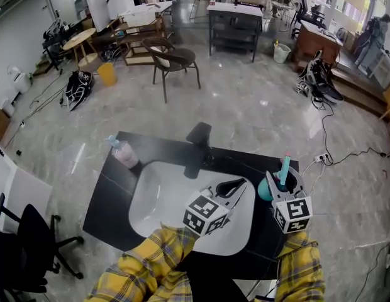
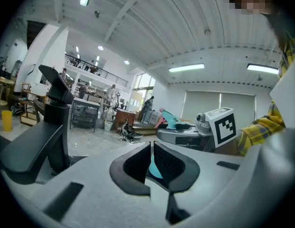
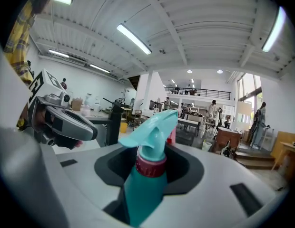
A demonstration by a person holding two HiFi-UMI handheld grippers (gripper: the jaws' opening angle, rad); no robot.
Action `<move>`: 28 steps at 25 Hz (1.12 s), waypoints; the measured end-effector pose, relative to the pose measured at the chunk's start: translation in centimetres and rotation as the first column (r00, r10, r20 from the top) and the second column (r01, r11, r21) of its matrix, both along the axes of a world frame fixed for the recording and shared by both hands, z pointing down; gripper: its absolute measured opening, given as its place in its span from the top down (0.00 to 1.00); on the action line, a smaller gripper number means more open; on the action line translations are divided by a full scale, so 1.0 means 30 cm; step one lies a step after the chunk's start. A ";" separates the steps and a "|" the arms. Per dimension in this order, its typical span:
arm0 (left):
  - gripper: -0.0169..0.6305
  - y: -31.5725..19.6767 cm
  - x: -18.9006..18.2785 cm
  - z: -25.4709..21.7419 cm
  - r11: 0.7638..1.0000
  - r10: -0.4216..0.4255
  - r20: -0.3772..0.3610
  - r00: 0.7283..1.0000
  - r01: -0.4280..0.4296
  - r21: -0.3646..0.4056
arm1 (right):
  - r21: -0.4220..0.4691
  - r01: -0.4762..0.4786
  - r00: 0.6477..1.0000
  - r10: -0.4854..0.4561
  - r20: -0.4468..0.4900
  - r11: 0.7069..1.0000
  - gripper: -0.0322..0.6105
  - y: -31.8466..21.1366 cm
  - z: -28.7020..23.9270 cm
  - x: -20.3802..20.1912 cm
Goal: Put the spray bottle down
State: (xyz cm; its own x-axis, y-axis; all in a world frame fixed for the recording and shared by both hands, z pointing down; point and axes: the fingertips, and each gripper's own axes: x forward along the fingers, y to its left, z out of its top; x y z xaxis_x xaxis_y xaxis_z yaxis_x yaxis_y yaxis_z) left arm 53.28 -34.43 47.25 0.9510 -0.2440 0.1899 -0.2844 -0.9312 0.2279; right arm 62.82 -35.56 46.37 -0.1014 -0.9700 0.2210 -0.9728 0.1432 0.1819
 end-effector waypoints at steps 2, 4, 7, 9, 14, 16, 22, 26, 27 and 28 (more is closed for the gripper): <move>0.94 -0.012 0.002 -0.001 1.000 -0.003 0.002 1.000 0.003 0.005 | 0.001 -0.013 1.000 0.013 0.004 1.000 0.71 -0.018 0.007 0.022; 0.94 -0.024 0.002 -0.006 1.000 -0.009 -0.003 1.000 0.009 0.009 | 0.006 -0.028 0.999 0.028 0.020 1.000 0.71 -0.033 0.011 0.041; 0.94 -0.035 -0.003 -0.015 1.000 -0.010 -0.012 1.000 0.010 0.015 | 0.010 -0.049 0.998 0.049 0.039 0.999 0.71 -0.049 0.014 0.061; 0.94 -0.038 -0.002 -0.021 1.000 -0.005 -0.020 1.000 0.005 0.023 | 0.011 -0.063 0.997 0.063 0.042 0.998 0.71 -0.061 0.014 0.079; 0.94 -0.044 0.004 -0.026 1.000 -0.008 -0.025 1.000 0.009 0.023 | 0.019 -0.103 0.993 0.102 0.059 0.994 0.71 -0.081 0.010 0.122; 0.94 -0.046 0.010 -0.028 1.000 -0.010 -0.026 1.000 0.010 0.018 | 0.016 -0.116 0.992 0.115 0.056 0.993 0.71 -0.086 0.015 0.135; 0.94 -0.061 0.021 -0.036 1.000 -0.010 -0.026 1.000 0.011 0.009 | 0.021 -0.134 0.989 0.133 0.064 0.991 0.71 -0.102 0.017 0.148; 0.94 -0.051 0.019 -0.045 1.000 -0.004 -0.036 0.999 0.004 0.006 | 0.020 -0.134 0.990 0.132 0.055 0.991 0.71 -0.097 0.017 0.141; 0.94 -0.048 0.020 -0.046 1.000 -0.003 -0.038 0.999 0.003 0.007 | 0.021 -0.133 0.990 0.132 0.054 0.991 0.71 -0.095 0.017 0.140; 0.94 -0.046 0.021 -0.048 1.000 -0.001 -0.040 0.999 0.001 0.008 | 0.022 -0.132 0.990 0.131 0.055 0.991 0.71 -0.094 0.017 0.141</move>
State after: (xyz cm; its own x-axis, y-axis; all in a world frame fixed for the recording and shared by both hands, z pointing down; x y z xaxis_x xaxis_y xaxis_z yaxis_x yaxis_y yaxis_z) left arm 53.91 -35.80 45.82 0.9576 -0.2463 0.1497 -0.2762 -0.9327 0.2320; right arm 67.05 -38.38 46.88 0.0168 -0.9808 0.1940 -0.9913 0.0090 0.1314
